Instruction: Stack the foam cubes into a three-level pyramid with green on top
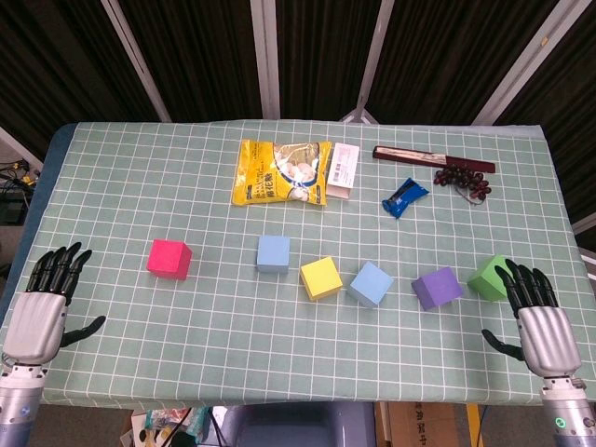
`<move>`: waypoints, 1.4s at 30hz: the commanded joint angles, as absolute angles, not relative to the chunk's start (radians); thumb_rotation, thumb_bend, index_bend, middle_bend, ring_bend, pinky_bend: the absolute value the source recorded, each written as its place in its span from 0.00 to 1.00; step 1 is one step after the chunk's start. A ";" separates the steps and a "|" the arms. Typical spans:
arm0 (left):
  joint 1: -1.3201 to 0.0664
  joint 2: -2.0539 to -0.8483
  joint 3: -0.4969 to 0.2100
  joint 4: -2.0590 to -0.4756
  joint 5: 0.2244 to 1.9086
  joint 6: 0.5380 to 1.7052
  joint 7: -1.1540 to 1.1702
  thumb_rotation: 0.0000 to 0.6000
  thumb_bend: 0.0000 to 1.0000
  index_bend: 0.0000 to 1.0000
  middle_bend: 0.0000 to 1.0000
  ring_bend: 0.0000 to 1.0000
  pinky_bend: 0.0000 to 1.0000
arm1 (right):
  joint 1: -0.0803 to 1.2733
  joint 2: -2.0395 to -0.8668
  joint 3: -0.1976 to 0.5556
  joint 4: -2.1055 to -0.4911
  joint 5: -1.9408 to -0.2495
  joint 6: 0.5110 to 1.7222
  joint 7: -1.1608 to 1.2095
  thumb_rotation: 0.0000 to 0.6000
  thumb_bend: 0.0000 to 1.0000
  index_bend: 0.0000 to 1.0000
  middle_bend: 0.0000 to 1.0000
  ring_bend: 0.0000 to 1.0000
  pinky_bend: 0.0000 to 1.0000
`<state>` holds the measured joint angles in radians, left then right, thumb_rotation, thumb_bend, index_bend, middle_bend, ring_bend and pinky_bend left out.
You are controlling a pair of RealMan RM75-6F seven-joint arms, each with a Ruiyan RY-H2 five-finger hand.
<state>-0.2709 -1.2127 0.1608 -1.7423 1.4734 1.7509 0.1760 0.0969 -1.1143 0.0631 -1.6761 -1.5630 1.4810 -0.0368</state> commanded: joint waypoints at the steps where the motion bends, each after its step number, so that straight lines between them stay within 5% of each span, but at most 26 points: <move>1: -0.246 -1.220 0.142 -1.700 1.486 1.744 0.124 1.00 0.07 0.00 0.00 0.00 0.00 | 0.145 -1.104 0.084 -1.707 -1.590 1.442 -0.071 1.00 0.19 0.00 0.00 0.00 0.02; 10: -0.237 -1.226 0.116 -1.674 1.504 1.687 0.091 1.00 0.07 0.00 0.00 0.00 0.00 | 0.338 -1.066 0.139 -1.870 -1.592 1.188 -0.239 1.00 0.18 0.00 0.02 0.00 0.02; 21: -0.219 -1.230 0.067 -1.644 1.487 1.638 0.071 1.00 0.07 0.00 0.00 0.00 0.00 | 0.526 -1.218 0.177 -1.912 -1.432 0.949 -0.439 1.00 0.18 0.00 0.15 0.02 0.02; 42: -0.195 -1.211 0.022 -1.638 1.481 1.562 0.026 1.00 0.07 0.00 0.00 0.00 0.00 | 0.679 -1.429 0.191 -1.750 -1.166 0.883 -0.565 1.00 0.18 0.00 0.11 0.03 0.02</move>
